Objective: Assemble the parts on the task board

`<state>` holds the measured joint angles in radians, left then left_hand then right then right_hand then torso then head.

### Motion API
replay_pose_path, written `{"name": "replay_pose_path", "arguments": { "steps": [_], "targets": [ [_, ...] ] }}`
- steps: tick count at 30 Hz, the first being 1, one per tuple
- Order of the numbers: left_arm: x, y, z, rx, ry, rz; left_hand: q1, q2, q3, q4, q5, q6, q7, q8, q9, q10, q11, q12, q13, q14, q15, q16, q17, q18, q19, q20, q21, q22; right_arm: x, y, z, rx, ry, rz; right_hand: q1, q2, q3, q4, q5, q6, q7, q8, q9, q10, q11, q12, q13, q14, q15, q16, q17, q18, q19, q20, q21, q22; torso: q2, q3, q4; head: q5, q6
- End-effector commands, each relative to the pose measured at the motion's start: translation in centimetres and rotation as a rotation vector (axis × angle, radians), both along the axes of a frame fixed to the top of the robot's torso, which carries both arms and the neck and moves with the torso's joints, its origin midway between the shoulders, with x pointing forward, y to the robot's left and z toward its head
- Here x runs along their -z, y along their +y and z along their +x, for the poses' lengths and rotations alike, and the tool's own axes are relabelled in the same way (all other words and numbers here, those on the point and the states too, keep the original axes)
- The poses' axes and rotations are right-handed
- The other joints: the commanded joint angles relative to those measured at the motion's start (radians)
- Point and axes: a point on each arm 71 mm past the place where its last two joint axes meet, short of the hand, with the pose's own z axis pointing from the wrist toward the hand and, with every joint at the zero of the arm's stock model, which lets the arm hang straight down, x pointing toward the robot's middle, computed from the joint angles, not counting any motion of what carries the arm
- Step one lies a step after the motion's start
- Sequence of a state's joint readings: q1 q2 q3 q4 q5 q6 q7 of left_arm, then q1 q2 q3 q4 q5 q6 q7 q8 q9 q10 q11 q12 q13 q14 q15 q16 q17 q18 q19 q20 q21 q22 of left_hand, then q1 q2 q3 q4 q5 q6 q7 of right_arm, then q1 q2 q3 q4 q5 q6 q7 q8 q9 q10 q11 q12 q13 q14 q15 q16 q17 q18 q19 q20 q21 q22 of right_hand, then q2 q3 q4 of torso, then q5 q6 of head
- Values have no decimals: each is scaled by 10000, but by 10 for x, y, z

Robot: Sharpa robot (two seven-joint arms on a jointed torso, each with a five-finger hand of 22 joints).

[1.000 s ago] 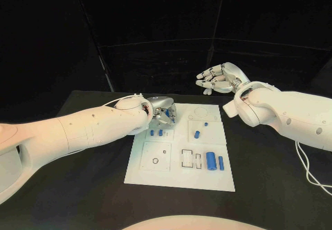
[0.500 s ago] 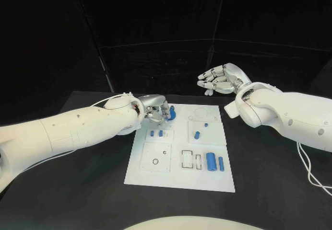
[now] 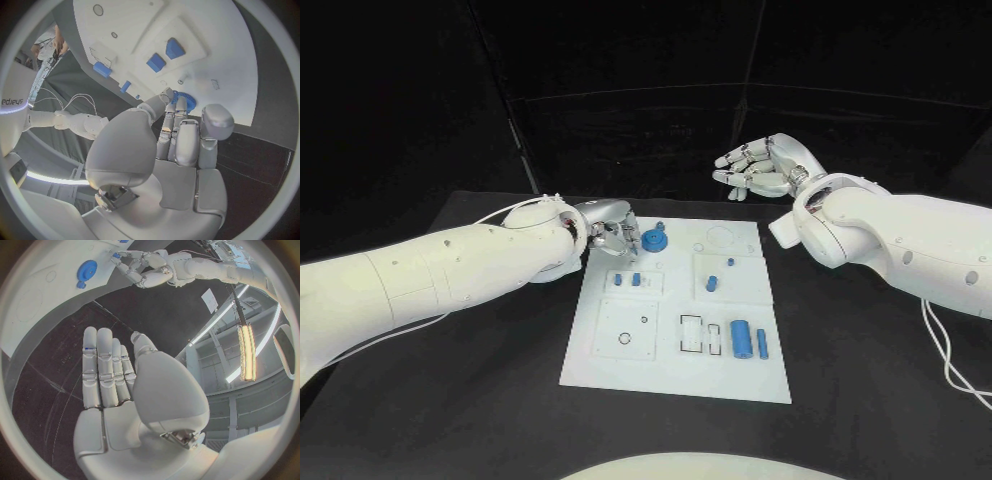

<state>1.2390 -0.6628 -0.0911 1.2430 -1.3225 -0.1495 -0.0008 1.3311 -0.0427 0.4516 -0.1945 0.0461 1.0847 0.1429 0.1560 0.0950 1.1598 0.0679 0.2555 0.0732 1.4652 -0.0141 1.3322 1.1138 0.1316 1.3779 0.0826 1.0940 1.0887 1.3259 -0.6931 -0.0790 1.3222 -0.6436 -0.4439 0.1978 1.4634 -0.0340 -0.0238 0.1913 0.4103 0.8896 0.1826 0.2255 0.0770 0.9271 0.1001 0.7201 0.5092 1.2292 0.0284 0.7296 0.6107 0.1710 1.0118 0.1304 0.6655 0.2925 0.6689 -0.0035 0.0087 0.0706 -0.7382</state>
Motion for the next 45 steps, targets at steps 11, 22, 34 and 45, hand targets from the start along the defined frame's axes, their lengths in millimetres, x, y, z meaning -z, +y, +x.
{"name": "replay_pose_path", "arguments": {
  "steps": [11, 22, 34, 45],
  "targets": [
    [7, 2, 4, -250, 550, 336, -127, -9, 45, 7, 15, 75, -12, -45, -24, 53, 8, -74, -7, 223, -19, 24, -28, -165, 47, 10, 46, 32, -2, 1, 0, -74, -123, 24, 26, 60, 9, 62, 47, -74, -20, 70, -7, -83, -15, 54, -14, -67, -13, 48, 6, 107, 14, 59, -43, -7, 12, 1, -14, 13, -38],
    [11, -1, 4, -186, 775, 450, -165, -34, 44, 15, 15, 82, -16, -58, -33, 69, 7, -95, -10, 218, -19, 12, -56, -166, 45, 12, 52, 43, -2, 2, 0, -84, -124, 25, 31, 61, 13, 67, 48, -77, -19, 78, -7, -84, -15, 62, -20, -66, -13, 51, 6, 107, 15, 59, -43, -7, 4, 4, -3, 1, -66],
    [14, -4, 4, -175, 904, 527, -179, -45, 45, 17, 14, 82, -19, -66, -38, 73, 6, -108, -13, 216, -19, 7, -68, -162, 37, 13, 37, 31, -2, 2, 0, -92, -125, 27, 41, 66, 23, 78, 51, -83, -19, 98, -7, -88, -15, 83, -36, -66, -13, 59, 6, 108, 17, 59, -44, -5, 8, 3, -10, 16, -78],
    [16, -6, 5, -134, 1013, 595, -242, -114, 65, 12, 14, -5, -8, -164, -89, 2, 32, -231, -41, 213, -2, 13, -73, -168, 27, 24, 57, 66, -2, 2, 0, -94, -127, 29, 41, 66, 23, 78, 51, -83, -19, 98, -7, -88, -15, 83, -36, -66, -13, 59, 6, 108, 17, 59, -44, -5, 2, 4, -9, 6, -90]
  ]
}}
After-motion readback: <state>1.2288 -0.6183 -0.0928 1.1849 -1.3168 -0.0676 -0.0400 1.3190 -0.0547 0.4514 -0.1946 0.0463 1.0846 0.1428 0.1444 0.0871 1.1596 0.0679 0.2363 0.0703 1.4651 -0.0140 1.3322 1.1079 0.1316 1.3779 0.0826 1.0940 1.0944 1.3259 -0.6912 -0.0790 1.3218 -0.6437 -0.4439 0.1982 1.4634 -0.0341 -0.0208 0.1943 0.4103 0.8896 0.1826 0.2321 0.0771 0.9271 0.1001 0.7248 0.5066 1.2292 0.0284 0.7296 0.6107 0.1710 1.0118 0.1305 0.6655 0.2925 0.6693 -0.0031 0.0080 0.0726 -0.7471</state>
